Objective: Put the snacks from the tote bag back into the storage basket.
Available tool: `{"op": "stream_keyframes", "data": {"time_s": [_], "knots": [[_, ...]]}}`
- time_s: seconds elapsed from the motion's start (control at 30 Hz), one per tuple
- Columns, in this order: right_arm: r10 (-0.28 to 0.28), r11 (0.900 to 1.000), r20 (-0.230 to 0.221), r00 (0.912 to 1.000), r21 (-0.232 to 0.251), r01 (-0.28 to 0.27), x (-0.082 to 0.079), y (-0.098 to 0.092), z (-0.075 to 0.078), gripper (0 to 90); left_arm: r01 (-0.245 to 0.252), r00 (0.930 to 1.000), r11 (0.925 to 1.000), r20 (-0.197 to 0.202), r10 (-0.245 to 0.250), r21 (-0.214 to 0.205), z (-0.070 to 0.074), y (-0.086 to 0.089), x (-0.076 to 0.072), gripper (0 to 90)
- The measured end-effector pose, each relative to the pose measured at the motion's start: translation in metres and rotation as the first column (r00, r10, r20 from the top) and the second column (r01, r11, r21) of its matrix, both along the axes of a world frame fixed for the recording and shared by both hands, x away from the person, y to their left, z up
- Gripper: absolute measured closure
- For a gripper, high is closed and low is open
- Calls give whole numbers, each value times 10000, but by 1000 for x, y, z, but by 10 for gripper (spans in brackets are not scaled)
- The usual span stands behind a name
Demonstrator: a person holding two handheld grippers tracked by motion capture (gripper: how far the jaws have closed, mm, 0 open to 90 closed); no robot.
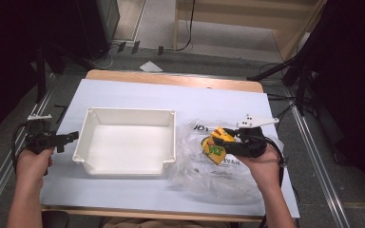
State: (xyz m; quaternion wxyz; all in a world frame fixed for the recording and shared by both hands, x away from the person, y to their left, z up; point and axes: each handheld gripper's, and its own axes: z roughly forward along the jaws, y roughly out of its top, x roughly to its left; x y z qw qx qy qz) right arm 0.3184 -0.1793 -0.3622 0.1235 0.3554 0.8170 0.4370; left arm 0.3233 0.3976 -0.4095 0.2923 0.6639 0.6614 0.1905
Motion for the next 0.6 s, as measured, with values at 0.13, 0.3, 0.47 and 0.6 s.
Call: {"op": "stream_keyframes", "data": {"time_s": [0.13,0.3,0.47,0.6], "knots": [[109,9999,-28,9999,45,-109,1,1,0,543,1,10000,10000,-25,-1,-5,0,1,0,149],[356,9994,27,9994,35,-356,3,4,2,543,-5,10000,10000,-42,5,-3,-1,1,0,149],[487,9988,43,9988,18,-487,5,6,4,543,-16,10000,10000,-43,16,15,-1,1,-1,149],[551,9985,-32,9985,74,-551,6,8,5,543,-29,10000,10000,-54,29,25,-2,2,-1,149]]}}
